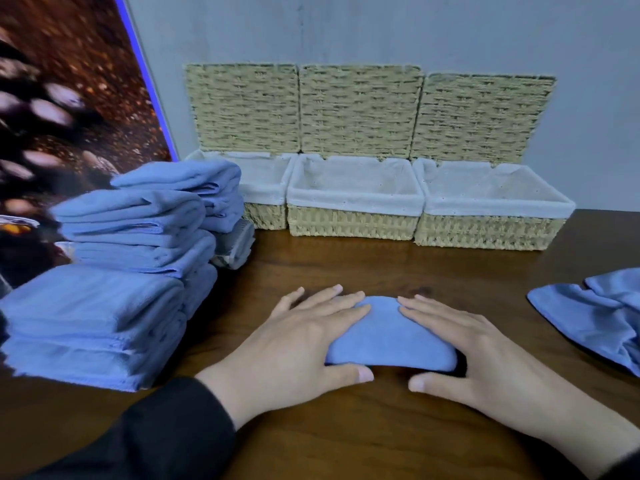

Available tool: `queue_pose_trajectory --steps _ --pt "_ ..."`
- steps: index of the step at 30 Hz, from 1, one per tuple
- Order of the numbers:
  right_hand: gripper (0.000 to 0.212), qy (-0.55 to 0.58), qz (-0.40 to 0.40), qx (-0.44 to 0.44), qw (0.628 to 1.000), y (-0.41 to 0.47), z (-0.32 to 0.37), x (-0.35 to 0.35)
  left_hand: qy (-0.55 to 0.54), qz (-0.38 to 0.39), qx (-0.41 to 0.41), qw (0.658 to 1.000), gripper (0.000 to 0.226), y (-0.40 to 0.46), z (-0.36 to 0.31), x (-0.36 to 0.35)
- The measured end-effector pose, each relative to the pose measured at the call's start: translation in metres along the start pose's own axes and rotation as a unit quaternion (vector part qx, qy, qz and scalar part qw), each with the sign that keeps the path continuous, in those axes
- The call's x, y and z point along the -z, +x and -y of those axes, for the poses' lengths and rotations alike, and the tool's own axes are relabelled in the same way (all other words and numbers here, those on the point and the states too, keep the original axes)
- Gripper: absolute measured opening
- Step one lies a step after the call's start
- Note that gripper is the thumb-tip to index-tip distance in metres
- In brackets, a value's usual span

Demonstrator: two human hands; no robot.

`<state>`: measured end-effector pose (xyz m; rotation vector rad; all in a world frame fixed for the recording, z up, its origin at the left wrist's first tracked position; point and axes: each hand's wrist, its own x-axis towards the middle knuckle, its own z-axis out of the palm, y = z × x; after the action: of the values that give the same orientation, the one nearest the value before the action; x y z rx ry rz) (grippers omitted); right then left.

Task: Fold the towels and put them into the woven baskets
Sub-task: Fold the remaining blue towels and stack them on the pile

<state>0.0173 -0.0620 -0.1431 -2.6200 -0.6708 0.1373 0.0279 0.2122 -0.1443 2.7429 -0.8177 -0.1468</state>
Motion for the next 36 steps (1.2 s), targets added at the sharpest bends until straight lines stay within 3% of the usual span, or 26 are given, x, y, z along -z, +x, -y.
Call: queue_pose_trajectory --steps 4,7,11,16,19,24,29,33,36 --pt "0.076 0.038 -0.012 -0.039 0.998 0.001 0.003 0.004 -0.053 -0.030 -0.005 0.998 0.089 0.000 0.006 -0.002" --pt "0.061 0.077 -0.054 -0.058 0.994 -0.001 0.012 0.004 -0.154 -0.066 0.022 0.986 0.067 -0.005 0.010 0.001" --pt "0.032 0.169 -0.150 -0.129 0.966 -0.003 0.031 -0.002 -0.303 -0.138 0.085 0.939 0.039 -0.008 0.009 0.005" --pt "0.007 0.268 -0.230 -0.153 0.923 -0.004 0.063 -0.004 -0.415 -0.159 0.095 0.891 0.060 -0.016 -0.002 0.002" --pt "0.014 0.337 -0.261 -0.165 0.890 -0.008 0.081 -0.004 -0.465 -0.206 0.110 0.854 0.060 -0.023 -0.013 0.006" --pt "0.032 0.496 -0.225 -0.182 0.819 -0.009 0.119 0.011 -0.465 -0.287 0.114 0.830 0.052 -0.057 -0.026 0.048" --pt "0.033 0.614 -0.142 -0.096 0.770 0.014 0.178 0.027 -0.408 -0.355 0.152 0.828 0.054 -0.107 0.017 0.114" --pt "0.024 0.605 -0.096 -0.047 0.789 0.056 0.240 0.020 -0.345 -0.374 0.216 0.833 0.044 -0.147 0.071 0.149" --pt "0.025 0.605 -0.105 -0.054 0.787 0.093 0.273 0.003 -0.335 -0.381 0.251 0.825 0.046 -0.166 0.112 0.154"
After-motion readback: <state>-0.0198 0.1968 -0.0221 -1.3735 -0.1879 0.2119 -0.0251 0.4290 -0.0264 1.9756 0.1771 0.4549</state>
